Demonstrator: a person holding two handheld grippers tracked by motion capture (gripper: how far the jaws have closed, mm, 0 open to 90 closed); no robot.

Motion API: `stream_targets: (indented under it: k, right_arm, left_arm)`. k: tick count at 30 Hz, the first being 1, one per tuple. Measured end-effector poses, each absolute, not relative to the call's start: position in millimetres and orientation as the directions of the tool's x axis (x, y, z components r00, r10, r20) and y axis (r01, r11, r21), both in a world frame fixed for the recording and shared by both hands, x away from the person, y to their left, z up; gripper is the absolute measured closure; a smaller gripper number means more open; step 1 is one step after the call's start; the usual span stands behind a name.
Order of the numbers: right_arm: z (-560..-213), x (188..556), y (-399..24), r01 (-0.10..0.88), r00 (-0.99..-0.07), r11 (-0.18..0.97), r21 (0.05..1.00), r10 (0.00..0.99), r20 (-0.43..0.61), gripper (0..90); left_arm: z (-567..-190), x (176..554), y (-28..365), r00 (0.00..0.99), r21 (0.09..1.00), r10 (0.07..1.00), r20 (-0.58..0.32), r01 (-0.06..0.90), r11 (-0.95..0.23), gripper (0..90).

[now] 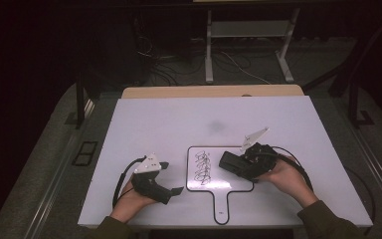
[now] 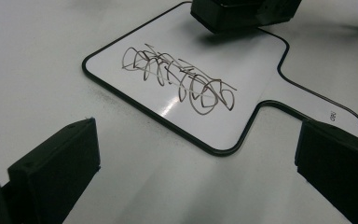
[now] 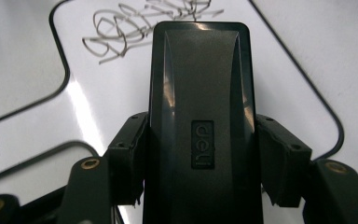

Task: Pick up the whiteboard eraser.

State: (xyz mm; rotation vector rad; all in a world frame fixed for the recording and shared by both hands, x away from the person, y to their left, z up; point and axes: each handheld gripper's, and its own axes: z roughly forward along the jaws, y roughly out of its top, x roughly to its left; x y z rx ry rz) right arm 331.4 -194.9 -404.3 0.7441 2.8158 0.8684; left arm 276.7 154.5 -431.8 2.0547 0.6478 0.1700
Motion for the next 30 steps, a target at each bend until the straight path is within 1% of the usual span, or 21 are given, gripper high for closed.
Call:
stream_targets:
  k: [7, 19, 26, 28, 30]
  right_arm:
    - [-399, 340, -184, 0.413, -0.878, 0.719, 0.558, 0.477, 0.035, 38.9]
    - [-391, 351, -168, 0.414, -0.881, 0.707, 0.574, 0.471, 0.056, 38.9]
    - [-387, 360, -154, 0.401, -0.886, 0.705, 0.585, 0.46, 0.054, 38.9]
    - [-387, 362, -149, 0.408, -0.886, 0.698, 0.589, 0.458, 0.071, 38.9]
    - [-388, 365, -143, 0.398, -0.89, 0.707, 0.585, 0.452, 0.059, 38.9]
  left_arm:
    - [-432, 277, 155, 0.852, 0.828, 0.506, -0.131, 0.375, -0.418, 0.0]
    - [-432, 277, 155, 0.852, 0.828, 0.506, -0.131, 0.374, -0.417, 0.0]
    - [-431, 277, 155, 0.853, 0.829, 0.505, -0.129, 0.372, -0.417, 0.0]
    - [-431, 277, 155, 0.853, 0.83, 0.506, -0.13, 0.372, -0.415, 0.0]
    - [-431, 277, 155, 0.854, 0.829, 0.504, -0.128, 0.371, -0.418, 0.0]
